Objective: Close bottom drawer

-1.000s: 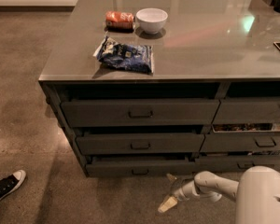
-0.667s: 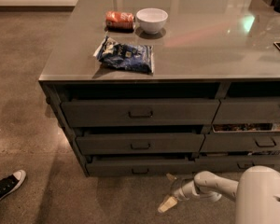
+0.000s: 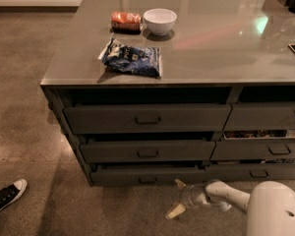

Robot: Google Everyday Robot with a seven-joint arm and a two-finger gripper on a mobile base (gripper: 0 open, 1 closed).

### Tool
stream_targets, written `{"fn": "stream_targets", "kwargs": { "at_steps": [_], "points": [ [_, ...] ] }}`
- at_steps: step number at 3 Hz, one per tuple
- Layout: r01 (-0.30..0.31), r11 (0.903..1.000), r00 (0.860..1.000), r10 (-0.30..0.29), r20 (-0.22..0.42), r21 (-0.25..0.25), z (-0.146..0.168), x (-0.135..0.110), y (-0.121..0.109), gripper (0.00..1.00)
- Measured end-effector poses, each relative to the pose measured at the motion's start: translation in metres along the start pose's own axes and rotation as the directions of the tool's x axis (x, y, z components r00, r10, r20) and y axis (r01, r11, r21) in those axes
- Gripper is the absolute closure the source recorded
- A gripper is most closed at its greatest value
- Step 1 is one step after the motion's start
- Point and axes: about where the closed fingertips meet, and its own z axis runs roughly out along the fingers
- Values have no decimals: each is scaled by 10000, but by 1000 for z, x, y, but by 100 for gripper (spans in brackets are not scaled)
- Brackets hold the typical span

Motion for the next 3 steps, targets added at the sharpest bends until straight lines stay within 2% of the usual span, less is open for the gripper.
{"fn": "stream_targets", "kwargs": {
  "at_steps": [2, 3],
  "points": [
    [114, 9998, 9989, -121, 462, 151, 22, -6, -33, 0],
    [113, 9998, 9989, -120, 463, 151, 21, -5, -33, 0]
  ]
}}
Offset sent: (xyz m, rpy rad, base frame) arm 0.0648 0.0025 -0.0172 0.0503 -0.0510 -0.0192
